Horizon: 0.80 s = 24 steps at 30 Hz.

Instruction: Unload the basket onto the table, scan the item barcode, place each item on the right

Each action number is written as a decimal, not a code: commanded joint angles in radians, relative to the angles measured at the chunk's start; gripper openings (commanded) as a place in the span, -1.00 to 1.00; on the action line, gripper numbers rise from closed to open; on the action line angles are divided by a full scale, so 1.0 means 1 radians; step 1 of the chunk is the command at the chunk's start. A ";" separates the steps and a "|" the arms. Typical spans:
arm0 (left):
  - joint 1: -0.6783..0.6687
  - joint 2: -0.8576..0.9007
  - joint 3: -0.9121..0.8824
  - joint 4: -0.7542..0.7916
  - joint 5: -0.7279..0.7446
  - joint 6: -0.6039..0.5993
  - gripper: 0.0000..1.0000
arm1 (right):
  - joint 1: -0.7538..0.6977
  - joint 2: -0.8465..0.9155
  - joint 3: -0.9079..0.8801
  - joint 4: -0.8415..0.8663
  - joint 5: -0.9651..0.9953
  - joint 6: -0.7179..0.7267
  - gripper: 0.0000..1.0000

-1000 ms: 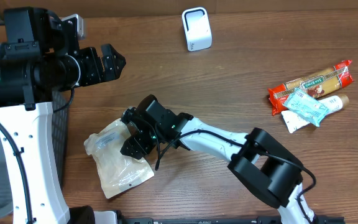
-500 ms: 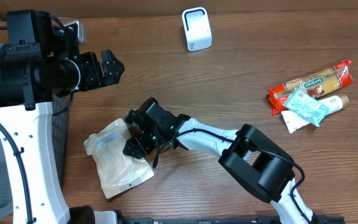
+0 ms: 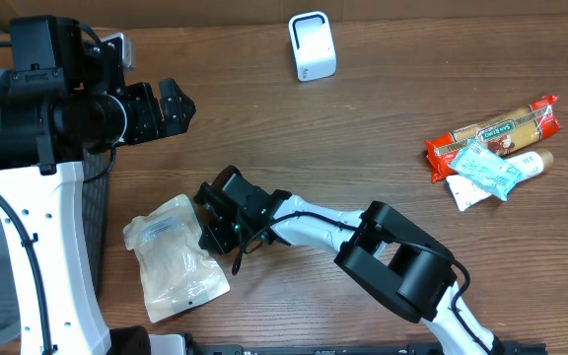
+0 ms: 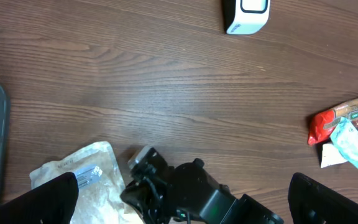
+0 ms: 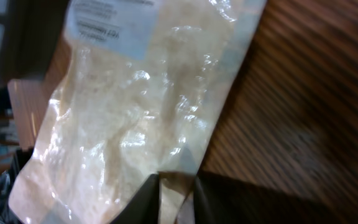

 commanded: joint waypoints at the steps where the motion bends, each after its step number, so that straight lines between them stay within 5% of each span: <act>1: -0.001 -0.011 0.016 0.002 -0.016 -0.014 0.99 | -0.023 0.045 -0.015 -0.012 -0.026 0.019 -0.85; 13: -0.001 -0.011 0.016 0.002 -0.016 -0.014 1.00 | -0.086 -0.092 -0.012 -0.125 0.076 -0.056 -0.93; 14: -0.001 -0.011 0.016 0.002 -0.016 -0.014 1.00 | -0.084 -0.114 -0.012 -0.127 0.074 -0.098 -0.86; 16: -0.001 -0.011 0.016 0.002 -0.016 -0.014 0.99 | -0.068 -0.159 -0.011 -0.129 0.075 -0.160 -0.33; 18: -0.001 -0.011 0.016 0.002 -0.016 -0.014 1.00 | -0.045 -0.190 -0.011 -0.114 0.075 -0.216 -0.03; 24: -0.001 -0.011 0.016 0.003 -0.016 -0.014 1.00 | 0.056 -0.183 -0.012 -0.043 0.317 -0.403 0.26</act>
